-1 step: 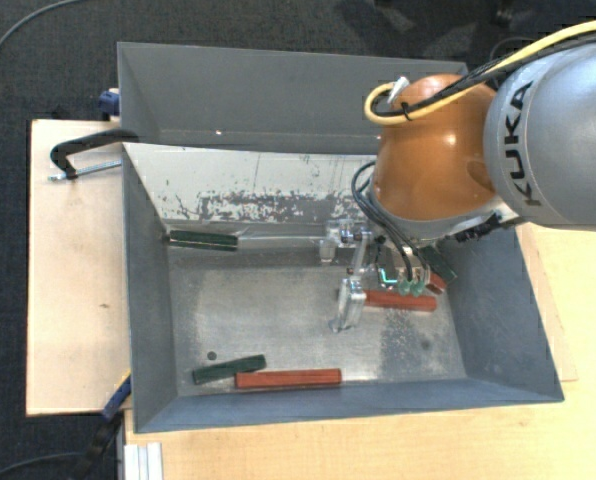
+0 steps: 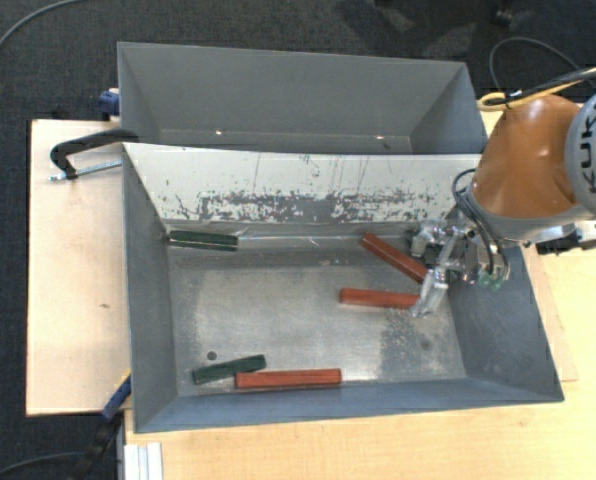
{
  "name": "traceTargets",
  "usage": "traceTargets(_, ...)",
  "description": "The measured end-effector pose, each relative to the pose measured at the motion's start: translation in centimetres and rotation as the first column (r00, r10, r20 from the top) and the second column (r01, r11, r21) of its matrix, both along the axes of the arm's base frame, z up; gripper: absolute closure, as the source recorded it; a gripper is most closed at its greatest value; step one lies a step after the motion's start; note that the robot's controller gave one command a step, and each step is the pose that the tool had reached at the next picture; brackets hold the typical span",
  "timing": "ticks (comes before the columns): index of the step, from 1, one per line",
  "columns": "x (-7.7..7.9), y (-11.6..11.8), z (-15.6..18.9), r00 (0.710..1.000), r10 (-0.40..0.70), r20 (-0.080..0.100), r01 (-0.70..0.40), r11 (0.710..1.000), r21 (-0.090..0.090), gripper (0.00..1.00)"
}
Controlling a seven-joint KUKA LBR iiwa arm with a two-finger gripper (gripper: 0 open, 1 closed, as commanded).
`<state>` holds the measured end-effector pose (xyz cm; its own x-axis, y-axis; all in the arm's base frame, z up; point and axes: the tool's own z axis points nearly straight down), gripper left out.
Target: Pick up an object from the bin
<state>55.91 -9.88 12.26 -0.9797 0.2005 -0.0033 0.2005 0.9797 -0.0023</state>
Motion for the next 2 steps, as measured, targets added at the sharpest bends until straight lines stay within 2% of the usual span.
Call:
traceTargets(1,4.10,5.32,-5.35,1.000,0.024,0.004,-0.024,1.000,0.004,0.00)
traceTargets(2,4.46,5.03,-4.47,1.000,0.019,0.017,-0.019,1.000,0.003,1.00)
